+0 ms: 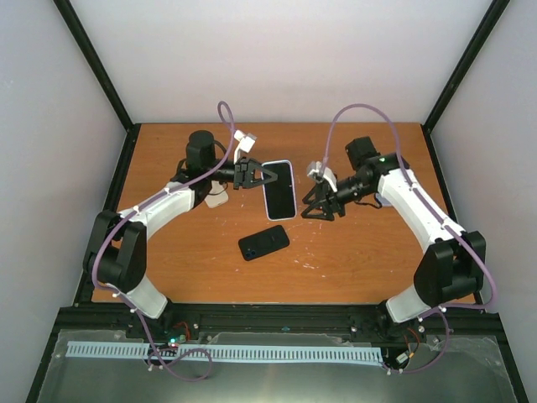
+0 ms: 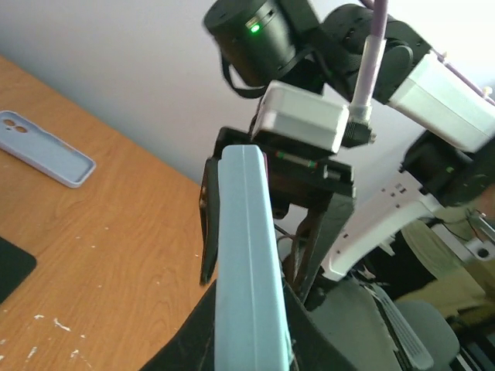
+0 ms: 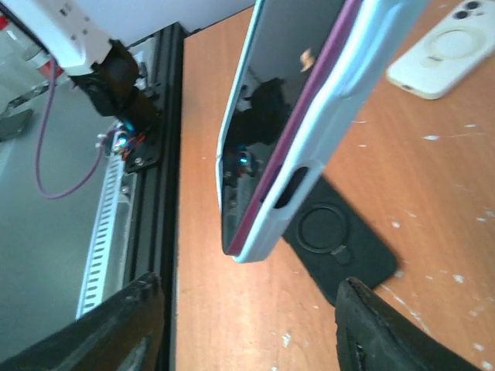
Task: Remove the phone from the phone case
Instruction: Remove the phone case from the phone.
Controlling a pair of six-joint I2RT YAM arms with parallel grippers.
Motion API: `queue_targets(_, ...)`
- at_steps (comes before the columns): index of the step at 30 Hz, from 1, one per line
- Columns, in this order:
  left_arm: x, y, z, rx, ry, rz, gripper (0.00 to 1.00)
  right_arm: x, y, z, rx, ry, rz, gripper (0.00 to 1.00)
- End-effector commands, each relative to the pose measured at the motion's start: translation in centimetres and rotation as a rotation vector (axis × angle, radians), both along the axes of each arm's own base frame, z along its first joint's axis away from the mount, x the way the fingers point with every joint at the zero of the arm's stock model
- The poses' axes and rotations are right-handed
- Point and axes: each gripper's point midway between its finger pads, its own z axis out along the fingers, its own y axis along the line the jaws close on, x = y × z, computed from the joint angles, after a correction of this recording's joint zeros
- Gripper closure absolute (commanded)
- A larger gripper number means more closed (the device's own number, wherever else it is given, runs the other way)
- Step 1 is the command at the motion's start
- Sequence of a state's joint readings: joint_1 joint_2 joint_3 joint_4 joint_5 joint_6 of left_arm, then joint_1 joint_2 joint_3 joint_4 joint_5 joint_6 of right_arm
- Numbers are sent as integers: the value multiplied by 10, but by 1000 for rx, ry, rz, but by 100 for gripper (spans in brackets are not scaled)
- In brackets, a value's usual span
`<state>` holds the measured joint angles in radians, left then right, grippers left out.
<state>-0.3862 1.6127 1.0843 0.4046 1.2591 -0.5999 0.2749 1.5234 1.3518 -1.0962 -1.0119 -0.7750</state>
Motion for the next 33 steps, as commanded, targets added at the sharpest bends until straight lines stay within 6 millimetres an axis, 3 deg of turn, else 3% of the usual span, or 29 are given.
queue_targets(1,-21,2,41,-69,-175,-130,100,-32,14,-2,13,-62,133,42)
queue_targets(10,-27,4,49,-80,-161,-169,100,-46,30,11,30,-187,160,58)
queue_targets(25,-35,6,52,-85,-133,-213,100,-47,45,14,61,-180,171,60)
queue_targets(33,-39,7,51,-75,-87,-250,100,-45,46,20,57,-237,184,72)
